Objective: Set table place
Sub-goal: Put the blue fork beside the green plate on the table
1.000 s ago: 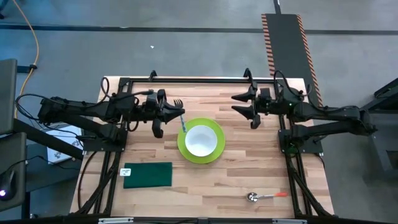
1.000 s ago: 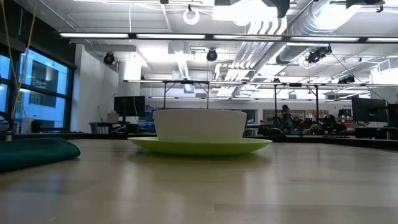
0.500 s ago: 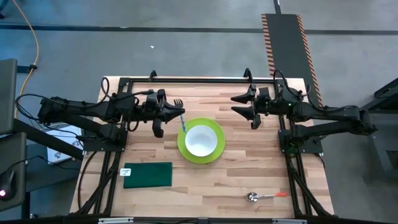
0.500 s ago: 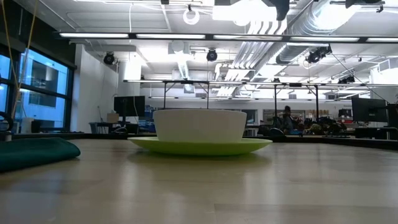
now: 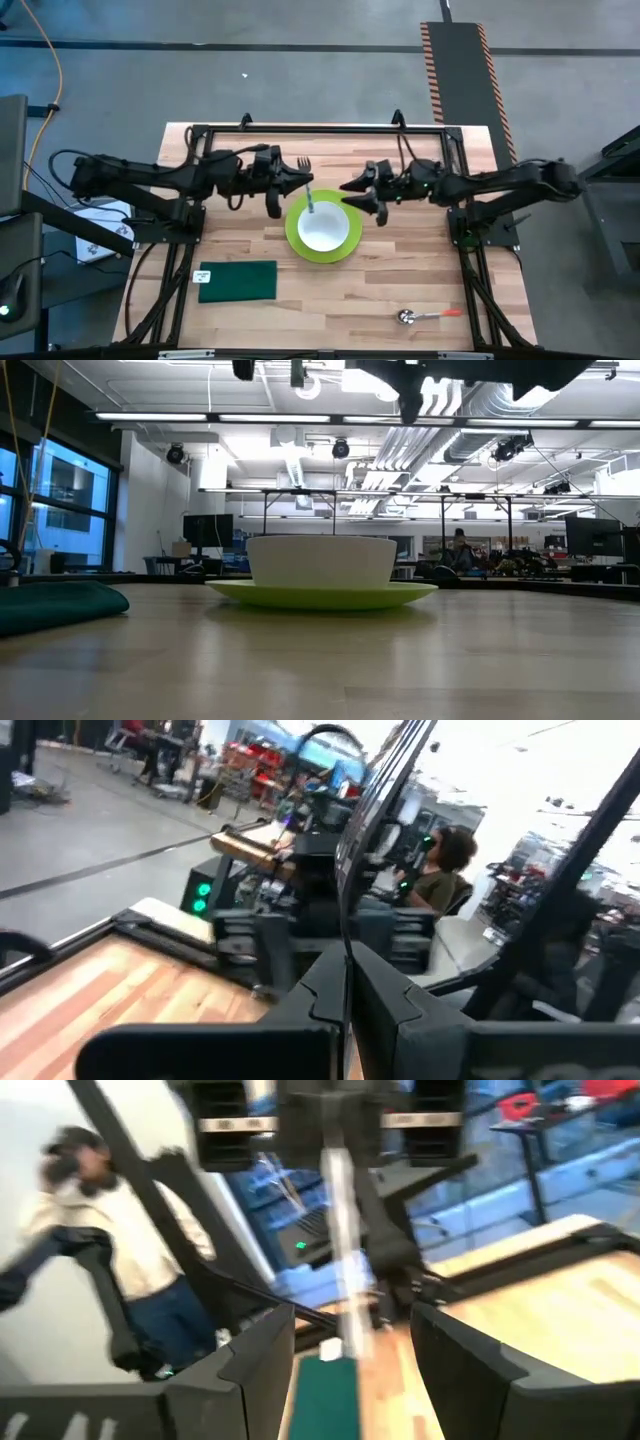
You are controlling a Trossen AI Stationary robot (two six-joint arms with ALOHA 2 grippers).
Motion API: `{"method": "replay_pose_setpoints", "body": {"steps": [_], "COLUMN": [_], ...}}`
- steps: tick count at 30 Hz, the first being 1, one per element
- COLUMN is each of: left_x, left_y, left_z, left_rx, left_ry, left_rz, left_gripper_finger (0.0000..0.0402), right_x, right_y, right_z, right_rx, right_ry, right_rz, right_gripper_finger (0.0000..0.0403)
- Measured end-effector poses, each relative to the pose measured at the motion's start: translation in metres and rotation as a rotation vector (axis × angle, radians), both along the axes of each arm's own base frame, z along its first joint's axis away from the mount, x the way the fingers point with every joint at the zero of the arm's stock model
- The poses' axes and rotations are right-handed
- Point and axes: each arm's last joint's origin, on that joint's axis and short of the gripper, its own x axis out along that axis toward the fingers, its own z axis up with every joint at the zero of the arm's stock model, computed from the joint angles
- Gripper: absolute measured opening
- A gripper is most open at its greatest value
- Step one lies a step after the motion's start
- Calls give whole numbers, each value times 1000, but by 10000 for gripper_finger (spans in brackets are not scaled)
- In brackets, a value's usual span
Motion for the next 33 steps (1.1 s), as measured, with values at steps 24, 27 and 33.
{"method": "replay_pose_setpoints", "body": {"steps": [24,27,33], "left_x": [8,8,8], "left_y": [4,4,4], "left_z": [-5,-5,-5], "left_rx": [-16,-15,-14], "left_ry": [-6,-5,0], "left_rz": [-19,-19,-20], "left_gripper_finger": [0,0,0], "right_x": [89,86,85], "right_y": [11,11,11], "right_z": [1,3,1], "right_rx": [15,13,17], "right_ry": [74,75,107], "right_rz": [97,97,96], "right_gripper_finger": [192,183,144]}}
